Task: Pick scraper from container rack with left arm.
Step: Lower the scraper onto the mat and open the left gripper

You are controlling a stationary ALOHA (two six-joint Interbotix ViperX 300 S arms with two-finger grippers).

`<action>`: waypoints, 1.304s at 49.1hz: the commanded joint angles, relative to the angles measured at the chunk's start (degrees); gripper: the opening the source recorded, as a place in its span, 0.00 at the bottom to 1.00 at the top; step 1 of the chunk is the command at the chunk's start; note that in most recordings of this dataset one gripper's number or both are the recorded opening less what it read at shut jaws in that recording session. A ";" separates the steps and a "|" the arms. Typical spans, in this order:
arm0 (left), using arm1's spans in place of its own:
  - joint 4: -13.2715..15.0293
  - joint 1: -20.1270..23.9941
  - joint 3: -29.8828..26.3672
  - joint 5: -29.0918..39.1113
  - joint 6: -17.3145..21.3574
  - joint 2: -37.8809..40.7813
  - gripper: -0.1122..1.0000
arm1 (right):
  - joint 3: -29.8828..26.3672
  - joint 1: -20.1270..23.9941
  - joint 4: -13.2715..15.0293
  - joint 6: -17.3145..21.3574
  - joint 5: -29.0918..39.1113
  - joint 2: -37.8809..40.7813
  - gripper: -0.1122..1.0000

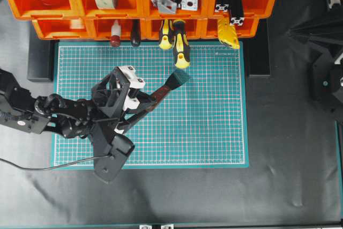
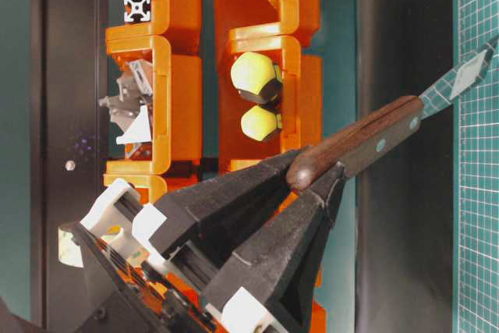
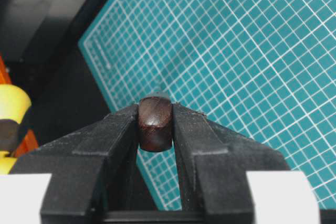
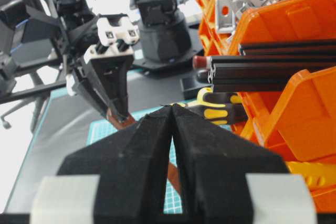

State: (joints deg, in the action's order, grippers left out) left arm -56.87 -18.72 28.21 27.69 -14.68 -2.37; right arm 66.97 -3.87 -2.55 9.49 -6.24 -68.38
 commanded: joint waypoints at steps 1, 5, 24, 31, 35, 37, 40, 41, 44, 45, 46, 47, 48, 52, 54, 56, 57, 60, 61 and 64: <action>-0.18 0.35 -0.79 -0.26 -1.41 -0.62 0.29 | -1.32 -0.09 -0.09 0.00 0.18 0.26 0.09; -0.18 0.53 -0.79 -0.26 -2.64 -0.35 0.29 | -1.32 -0.09 -0.18 0.00 0.26 0.26 0.09; 0.09 0.00 1.05 0.26 -13.36 -0.18 0.92 | -1.41 -0.09 -0.09 0.09 0.62 0.18 0.09; 0.26 -2.02 1.76 0.26 -25.05 -0.26 0.91 | -1.32 -0.09 -0.09 0.09 0.70 0.18 0.09; 0.35 -2.81 2.20 0.26 -32.87 -0.35 0.91 | -1.41 -0.09 -0.09 0.09 0.79 0.18 0.09; 0.26 -2.99 2.55 0.26 -36.30 -0.53 0.91 | -1.32 -0.09 -0.09 0.09 1.05 0.18 0.09; 0.26 -3.08 3.43 0.26 -41.31 -0.79 0.91 | -1.41 -0.09 -0.09 0.09 1.49 0.18 0.09; 0.26 -3.08 3.69 0.26 -42.54 -0.79 0.91 | -1.32 -0.09 -0.09 0.09 1.58 0.18 0.09; 0.26 -3.08 4.66 0.26 -45.88 -1.14 0.91 | -1.32 -0.09 -0.09 0.09 1.93 0.18 0.09; 0.35 -3.08 4.92 0.26 -47.02 -1.32 0.91 | -1.32 -0.09 -0.09 0.09 1.93 0.09 0.09; 0.26 -2.99 5.36 0.26 -47.90 -1.49 0.91 | -1.32 -0.09 -0.09 0.09 1.93 0.18 0.09; 0.35 -2.99 5.62 0.26 -48.69 -1.58 0.91 | -1.32 -0.09 -0.09 0.09 2.02 0.18 0.09; 0.26 -2.99 5.98 0.26 -49.48 -1.76 0.91 | -1.32 -0.09 -0.09 0.00 1.93 0.18 0.09; 0.26 -2.90 7.38 0.26 -52.91 -2.72 0.91 | -1.32 -0.09 -0.09 0.00 2.02 0.18 0.09; 0.26 -2.81 8.00 0.26 -54.14 -3.16 0.91 | -1.32 -0.09 -0.18 0.00 2.02 0.18 0.09; 0.35 -2.72 8.61 0.18 -55.72 -3.52 0.91 | -1.32 -0.09 -0.18 0.00 2.02 0.18 0.09; 0.35 -2.64 8.88 0.09 -56.51 -3.69 0.91 | -1.32 -0.09 -0.09 0.00 2.02 0.18 0.09; 0.26 -2.37 9.58 -0.18 -59.33 -4.22 0.91 | -1.32 -0.09 -0.18 0.00 2.02 0.18 0.09; 0.26 -2.37 9.76 -0.26 -60.29 -4.31 0.91 | -1.32 -0.09 -0.09 0.00 2.02 0.18 0.09; 0.35 -2.11 10.37 -1.05 -63.54 -4.66 0.91 | -1.32 -0.09 -0.18 0.00 2.02 0.09 0.09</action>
State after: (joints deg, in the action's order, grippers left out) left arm -56.34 -21.18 38.41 27.69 -74.62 -5.19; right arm 67.06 -3.87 -2.55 9.49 -4.13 -68.64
